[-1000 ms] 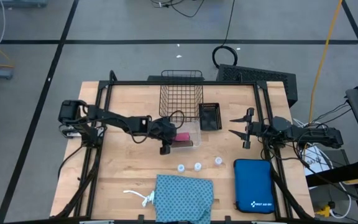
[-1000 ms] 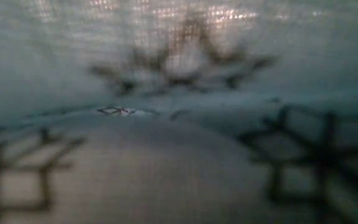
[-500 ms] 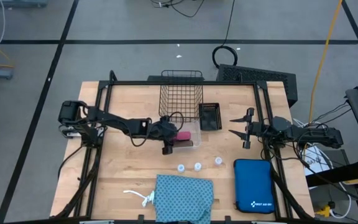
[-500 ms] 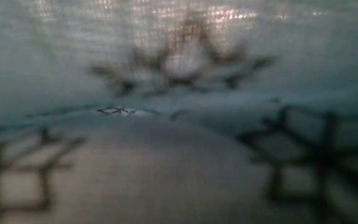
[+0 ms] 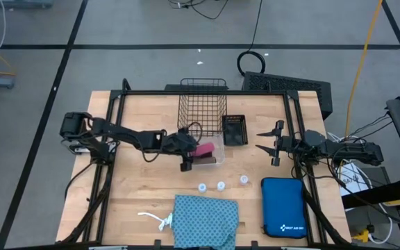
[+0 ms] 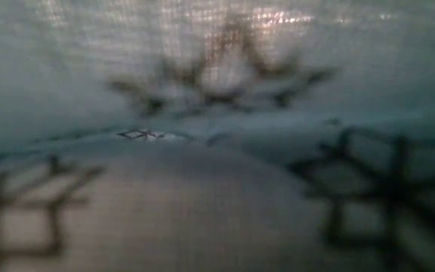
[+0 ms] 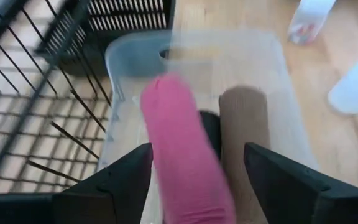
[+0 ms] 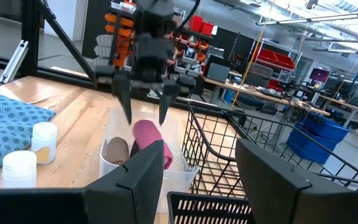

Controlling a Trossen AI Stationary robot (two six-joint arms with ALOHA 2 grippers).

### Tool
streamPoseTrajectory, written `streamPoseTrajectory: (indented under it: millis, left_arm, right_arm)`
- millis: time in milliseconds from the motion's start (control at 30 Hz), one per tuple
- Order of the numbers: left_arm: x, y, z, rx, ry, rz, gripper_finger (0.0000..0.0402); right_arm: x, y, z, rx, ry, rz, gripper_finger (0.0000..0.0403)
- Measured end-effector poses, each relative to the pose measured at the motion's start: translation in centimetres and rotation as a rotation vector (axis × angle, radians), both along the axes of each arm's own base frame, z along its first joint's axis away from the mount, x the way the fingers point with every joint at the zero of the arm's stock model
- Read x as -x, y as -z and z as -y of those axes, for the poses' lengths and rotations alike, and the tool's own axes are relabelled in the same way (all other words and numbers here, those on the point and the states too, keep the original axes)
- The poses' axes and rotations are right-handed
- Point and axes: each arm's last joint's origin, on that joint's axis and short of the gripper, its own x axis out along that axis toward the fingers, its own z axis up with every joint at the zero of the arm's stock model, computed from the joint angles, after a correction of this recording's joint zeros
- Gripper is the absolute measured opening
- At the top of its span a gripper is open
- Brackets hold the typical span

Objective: Pick & Place Medicine items
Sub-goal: Put the right transparent medicine bottle into the black bin

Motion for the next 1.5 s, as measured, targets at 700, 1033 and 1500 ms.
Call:
streamPoseTrajectory:
  millis: [700,1033,1500]
  left_arm:
    - [6.6,-11.0,-0.2,0.001,-0.001,0.315,0.0246]
    - [7.3,-11.7,-0.1,0.013,0.008,0.334,0.0263]
    - [8.5,-12.0,-0.2,-0.055,0.041,0.292,0.0249]
  right_arm:
    - [0.0,0.0,0.0,0.0,0.0,0.0,0.019]
    - [0.0,0.0,0.0,0.0,0.0,0.0,0.019]
    - [0.0,0.0,0.0,0.0,0.0,0.0,0.019]
